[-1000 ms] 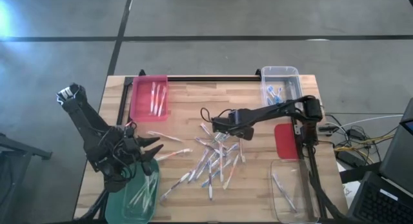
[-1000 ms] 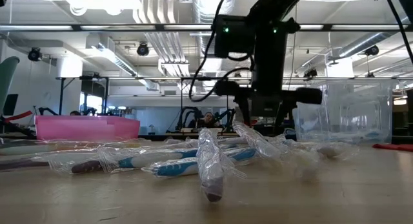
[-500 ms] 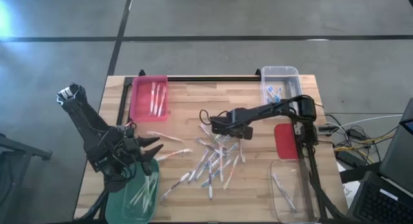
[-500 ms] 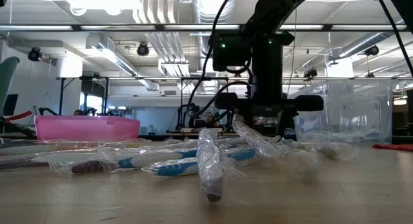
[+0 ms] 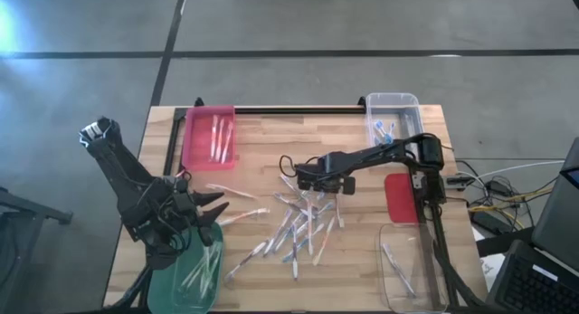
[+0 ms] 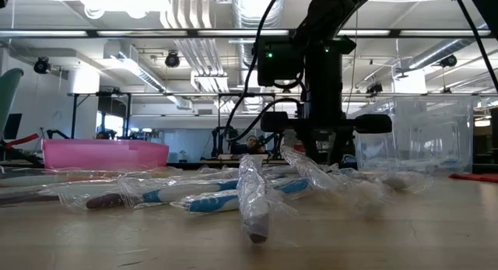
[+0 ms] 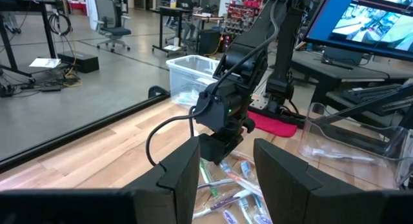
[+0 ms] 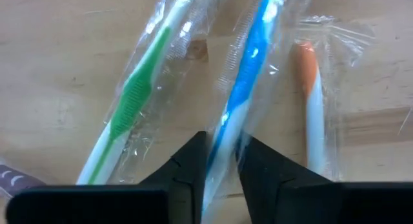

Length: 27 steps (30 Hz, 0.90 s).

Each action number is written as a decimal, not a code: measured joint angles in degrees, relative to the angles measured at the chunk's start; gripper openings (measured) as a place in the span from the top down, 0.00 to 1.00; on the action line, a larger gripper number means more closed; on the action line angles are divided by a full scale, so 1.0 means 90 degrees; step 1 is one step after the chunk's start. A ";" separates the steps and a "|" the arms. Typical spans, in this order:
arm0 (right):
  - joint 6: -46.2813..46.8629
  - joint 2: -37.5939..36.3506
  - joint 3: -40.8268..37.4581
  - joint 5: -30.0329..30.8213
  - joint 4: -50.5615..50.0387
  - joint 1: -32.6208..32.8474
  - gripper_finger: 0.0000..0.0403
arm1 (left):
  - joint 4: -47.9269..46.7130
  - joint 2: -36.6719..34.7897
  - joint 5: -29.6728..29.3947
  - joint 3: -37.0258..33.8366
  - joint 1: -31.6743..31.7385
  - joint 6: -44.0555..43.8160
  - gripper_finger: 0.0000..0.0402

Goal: Pick & Place Toothbrushes
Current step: Put the blue toothbrush into the top transparent bin

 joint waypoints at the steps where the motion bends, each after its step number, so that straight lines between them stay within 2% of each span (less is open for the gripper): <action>1: -0.0007 0.0000 0.0000 -0.0005 0.0005 0.0000 0.83 | 0.0000 0.0000 -0.0001 0.0000 0.0000 0.0000 0.62; 9: -0.0163 0.0002 0.0002 -0.0014 0.0024 0.0000 0.94 | 0.0000 0.0000 -0.0001 0.0000 -0.0002 0.0000 0.62; 17: -0.0187 -0.0220 -0.0035 -0.0063 -0.0235 -0.0013 0.93 | -0.0001 0.0000 -0.0001 0.0000 -0.0005 0.0000 0.62; 27: -0.0233 -0.1263 -0.0022 0.0716 -0.0729 -0.0046 0.93 | 0.0003 0.0000 -0.0001 0.0000 -0.0002 0.0000 0.62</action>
